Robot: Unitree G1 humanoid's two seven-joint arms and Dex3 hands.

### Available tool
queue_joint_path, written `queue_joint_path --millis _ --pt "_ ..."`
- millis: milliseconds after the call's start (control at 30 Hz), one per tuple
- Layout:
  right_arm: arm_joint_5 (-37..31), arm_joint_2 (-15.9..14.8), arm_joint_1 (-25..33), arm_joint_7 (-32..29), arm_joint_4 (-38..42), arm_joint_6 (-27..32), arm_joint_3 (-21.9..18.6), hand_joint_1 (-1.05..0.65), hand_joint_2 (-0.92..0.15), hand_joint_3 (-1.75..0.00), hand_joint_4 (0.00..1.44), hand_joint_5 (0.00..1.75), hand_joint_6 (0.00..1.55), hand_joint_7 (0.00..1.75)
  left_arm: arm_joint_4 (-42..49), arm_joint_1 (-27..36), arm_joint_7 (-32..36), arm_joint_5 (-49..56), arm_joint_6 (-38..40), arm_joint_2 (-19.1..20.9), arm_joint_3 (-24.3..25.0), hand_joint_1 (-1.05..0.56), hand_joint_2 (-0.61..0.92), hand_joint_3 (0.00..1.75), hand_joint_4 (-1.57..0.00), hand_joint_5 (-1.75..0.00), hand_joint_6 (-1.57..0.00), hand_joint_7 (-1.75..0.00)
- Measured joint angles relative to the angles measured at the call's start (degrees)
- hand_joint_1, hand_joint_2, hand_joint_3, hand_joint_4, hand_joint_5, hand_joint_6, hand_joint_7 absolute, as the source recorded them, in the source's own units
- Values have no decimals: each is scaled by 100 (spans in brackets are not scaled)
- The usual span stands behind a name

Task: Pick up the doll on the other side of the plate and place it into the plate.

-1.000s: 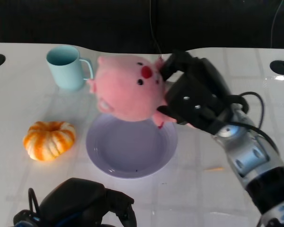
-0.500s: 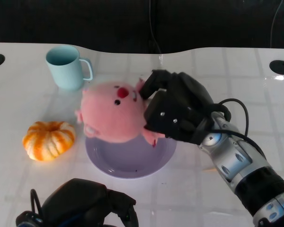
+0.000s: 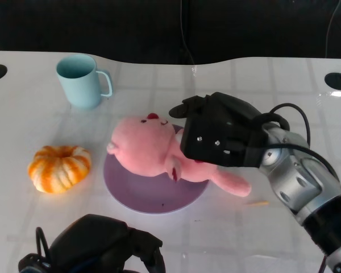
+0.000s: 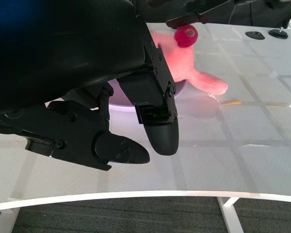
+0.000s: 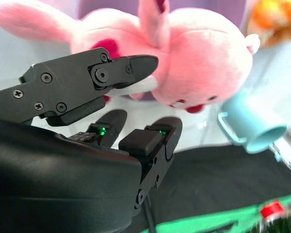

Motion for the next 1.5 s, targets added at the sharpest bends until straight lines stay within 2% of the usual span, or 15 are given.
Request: queue_joint_path --millis 233,400,533,633,767,900,1000,1067,1133,1300,1333,1367,1400,1433,1500 --pt "352 -445 324 824 -996 116 -164 -60 -92 -16 25 24 30 0 26 -72 1 17 -3 -8 -23 -23 92 16 -79 -119 -94 -54" --pt "578 -799 806 912 -1975 30 -492 -59 -92 -16 32 31 35 2 78 -125 5 20 -14 -34 -73 -22 92 17 -81 -121 -95 -54" --pt "830 -1084 1462 926 -2874 -72 -874 -49 -92 -16 41 40 48 9 117 -163 6 33 -10 -68 -114 -23 92 18 -79 -120 -95 -53" --pt "1092 -1158 2114 838 -3321 -183 -1230 -36 -92 -12 50 47 60 13 138 -178 6 35 2 -72 -120 -24 92 18 -79 -120 -94 -52" --pt "1401 -1215 2814 702 -3564 -477 -1588 -21 -92 -13 68 59 75 19 142 -198 3 32 28 -66 -118 -24 92 18 -79 -119 -94 -52" --pt "1610 -1299 3415 572 -3679 -906 -1868 -11 -92 -17 77 68 86 24 146 -207 3 31 34 -60 -112 -24 92 19 -80 -120 -95 -52" --pt "1636 -1374 3822 533 -3947 -966 -2003 0 -91 -25 84 78 96 27 150 -216 3 24 34 -41 -100 -23 92 18 -80 -120 -95 -52" --pt "1687 -1408 4111 533 -4239 -864 -2130 6 -82 -47 84 92 103 29 164 -221 4 5 11 -18 -75 -23 92 18 -80 -120 -95 -52" --pt "1734 -1454 4343 569 -4551 -712 -2210 8 -77 -61 83 99 106 31 215 -230 5 -7 -40 23 -52 -23 92 17 -80 -121 -95 -52" --pt "1822 -1587 4727 742 -4922 -402 -2304 8 -75 -68 83 107 105 31 270 -230 5 -87 -108 80 58 -23 92 18 -79 -121 -95 -52" --pt "1804 -1595 4752 743 -4922 -378 -2303 10 -73 -71 82 129 107 34 279 -230 5 -110 -129 82 62 -22 92 18 -79 -121 -95 -52" --pt "1750 -1602 4762 723 -4897 -388 -2291 10 -69 -76 79 150 108 40 291 -230 5 -134 -155 87 65 -22 92 18 -79 -121 -95 -52" --pt "1670 -1611 4764 696 -4845 -404 -2269 10 -66 -82 78 161 106 48 303 -231 4 -154 -177 98 73 -22 92 19 -78 -121 -95 -52" --pt "1598 -1625 4766 653 -4761 -432 -2239 10 -63 -87 78 168 103 59 310 -231 4 -165 -188 122 85 -22 92 19 -78 -121 -95 -52" --pt "1436 -1650 4765 591 -4590 -456 -2160 9 -54 -104 77 173 93 92 320 -230 4 -209 -207 169 141 -21 92 18 -78 -121 -95 -53"
